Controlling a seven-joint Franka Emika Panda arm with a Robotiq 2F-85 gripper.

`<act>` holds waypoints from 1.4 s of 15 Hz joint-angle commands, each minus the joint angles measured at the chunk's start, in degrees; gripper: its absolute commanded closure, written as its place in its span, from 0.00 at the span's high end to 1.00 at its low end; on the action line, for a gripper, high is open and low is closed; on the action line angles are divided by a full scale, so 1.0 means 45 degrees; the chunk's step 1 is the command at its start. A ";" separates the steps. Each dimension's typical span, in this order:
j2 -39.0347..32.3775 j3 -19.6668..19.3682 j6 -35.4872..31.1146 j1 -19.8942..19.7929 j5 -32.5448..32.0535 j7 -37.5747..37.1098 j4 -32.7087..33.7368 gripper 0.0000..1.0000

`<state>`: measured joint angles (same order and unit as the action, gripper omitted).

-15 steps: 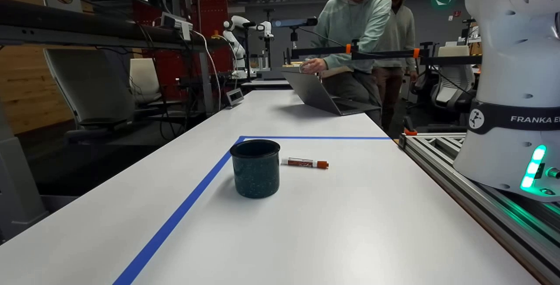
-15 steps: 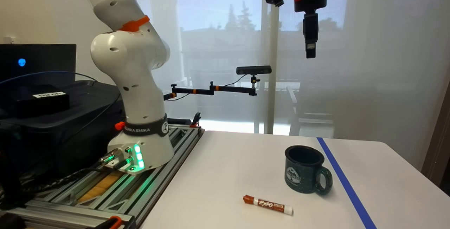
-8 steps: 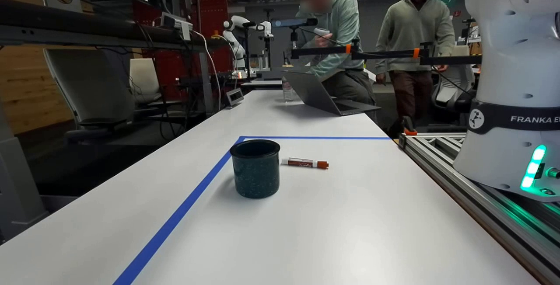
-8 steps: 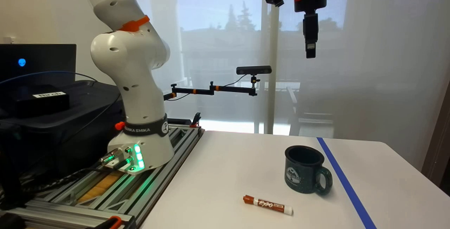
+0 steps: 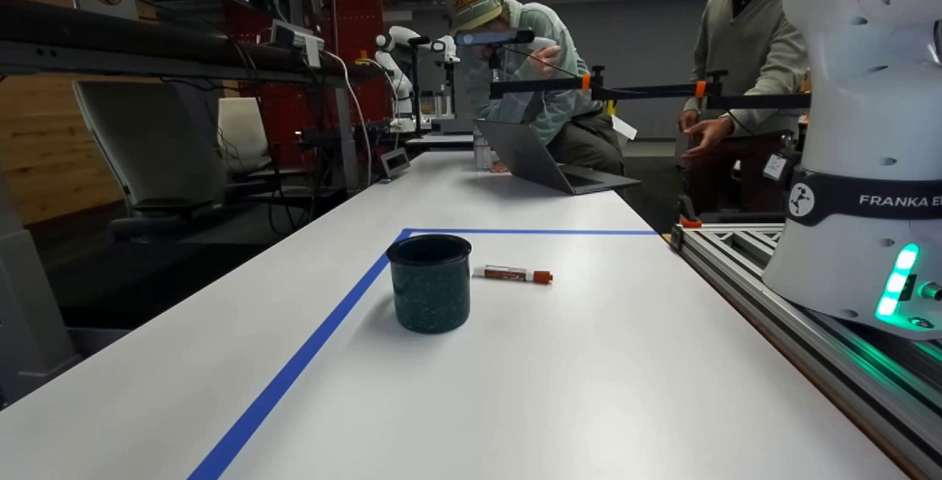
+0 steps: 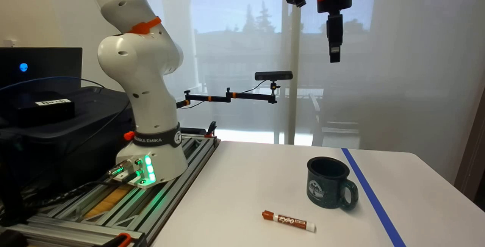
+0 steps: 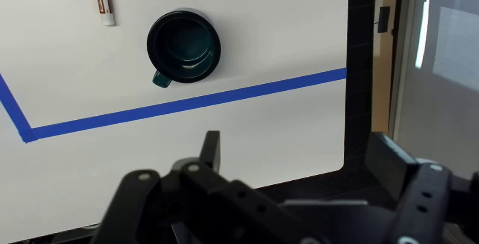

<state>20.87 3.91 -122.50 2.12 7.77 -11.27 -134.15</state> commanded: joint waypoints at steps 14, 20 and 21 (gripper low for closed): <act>0.0267 -0.0109 0.0015 -0.0133 -0.0089 0.0000 -0.0160 1.00; 0.0383 -0.0129 0.0120 -0.0312 -0.0109 -0.0342 -0.0220 1.00; 0.0410 -0.0106 0.0080 -0.0334 -0.0100 -0.0442 -0.0238 1.00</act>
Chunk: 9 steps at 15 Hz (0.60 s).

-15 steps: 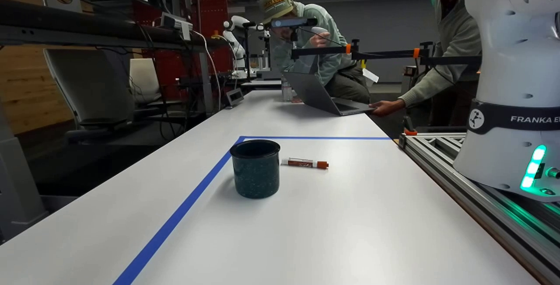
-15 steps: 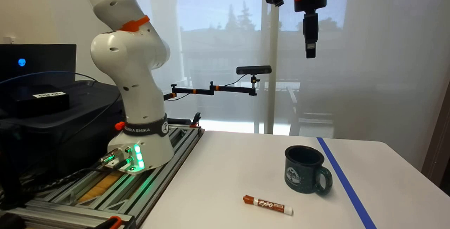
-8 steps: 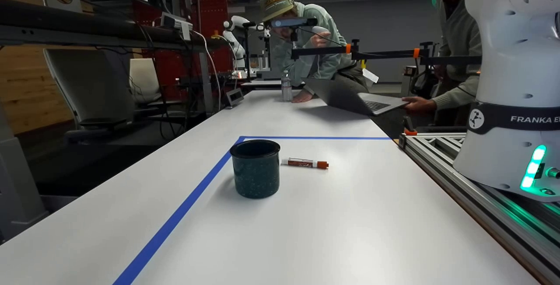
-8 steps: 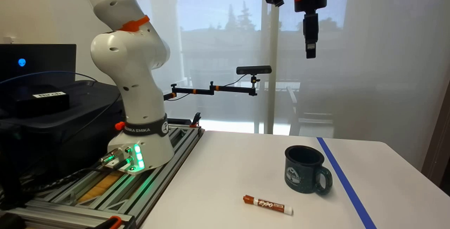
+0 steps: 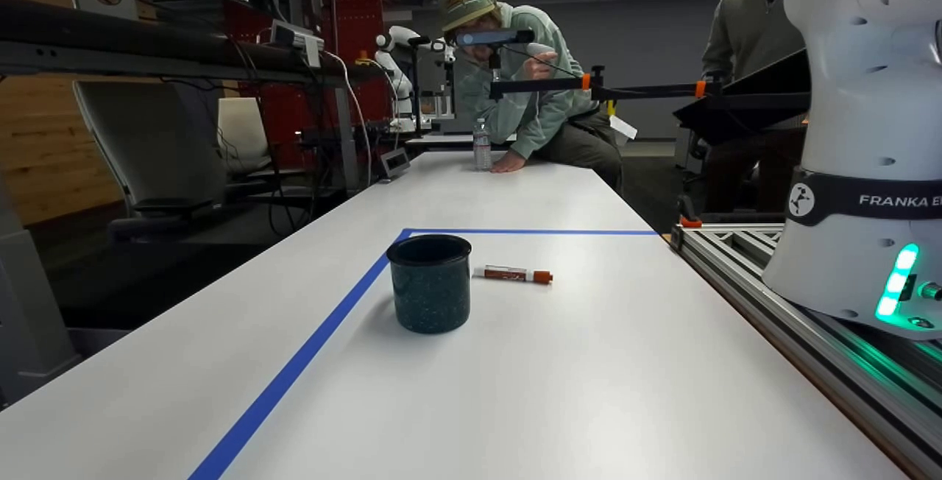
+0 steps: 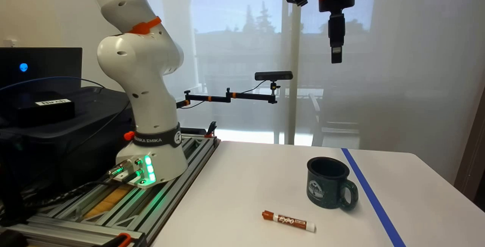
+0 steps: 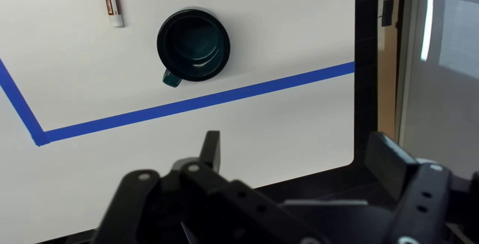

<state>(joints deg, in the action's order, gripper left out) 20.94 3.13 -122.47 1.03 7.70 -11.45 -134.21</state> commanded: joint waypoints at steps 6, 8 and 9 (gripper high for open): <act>0.0549 0.0161 0.0074 -0.0189 -0.0063 -0.1252 -0.0364 1.00; 0.0623 0.0215 0.0003 -0.0212 -0.0079 -0.1595 -0.0439 1.00; 0.0651 0.0215 0.0032 -0.0216 -0.0074 -0.1690 -0.0466 1.00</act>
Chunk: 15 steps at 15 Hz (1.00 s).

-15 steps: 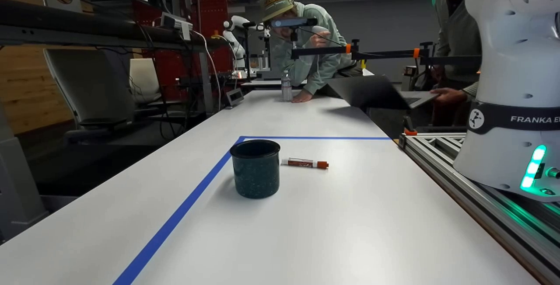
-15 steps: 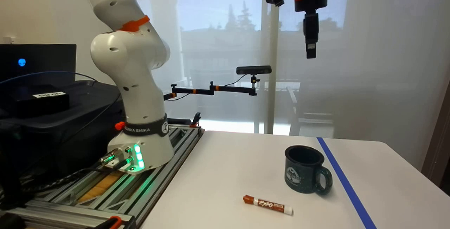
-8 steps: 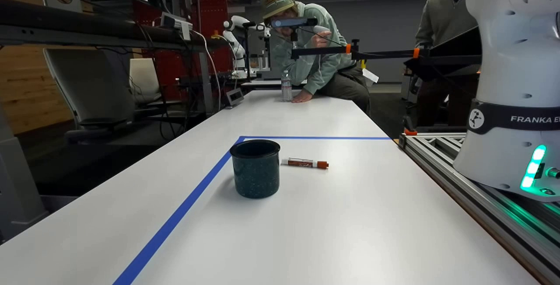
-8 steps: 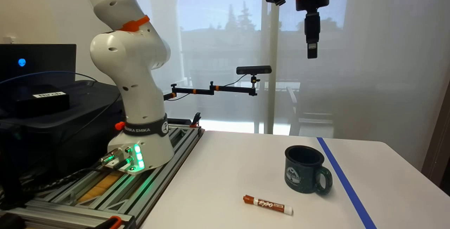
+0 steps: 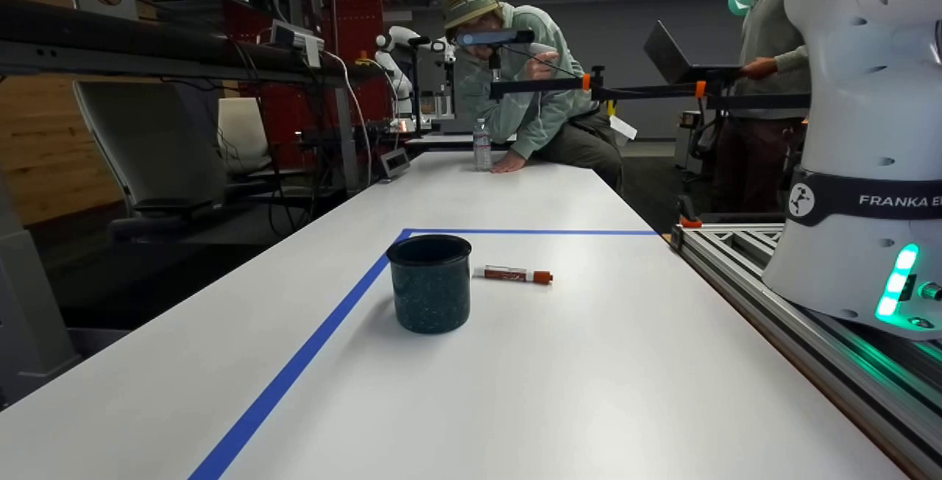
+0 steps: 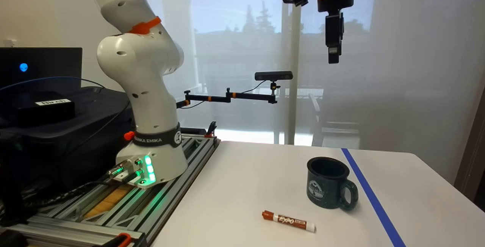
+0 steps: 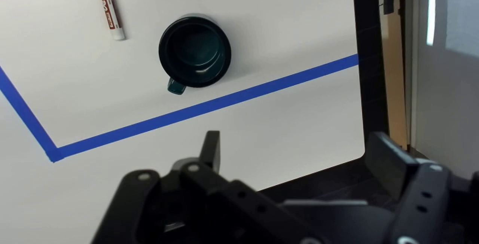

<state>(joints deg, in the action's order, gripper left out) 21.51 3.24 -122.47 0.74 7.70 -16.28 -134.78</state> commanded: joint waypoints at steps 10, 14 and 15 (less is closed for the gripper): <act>0.0983 0.0403 -0.0295 -0.0671 -0.0252 -0.2820 -0.0637 1.00; 0.1244 0.0352 0.0035 -0.1288 -0.0448 -0.3982 -0.0626 1.00; 0.1276 0.0355 0.0065 -0.1401 -0.0471 -0.4157 -0.0634 1.00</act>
<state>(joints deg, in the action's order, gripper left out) 24.53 3.98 -122.54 -3.50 6.94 -30.96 -136.00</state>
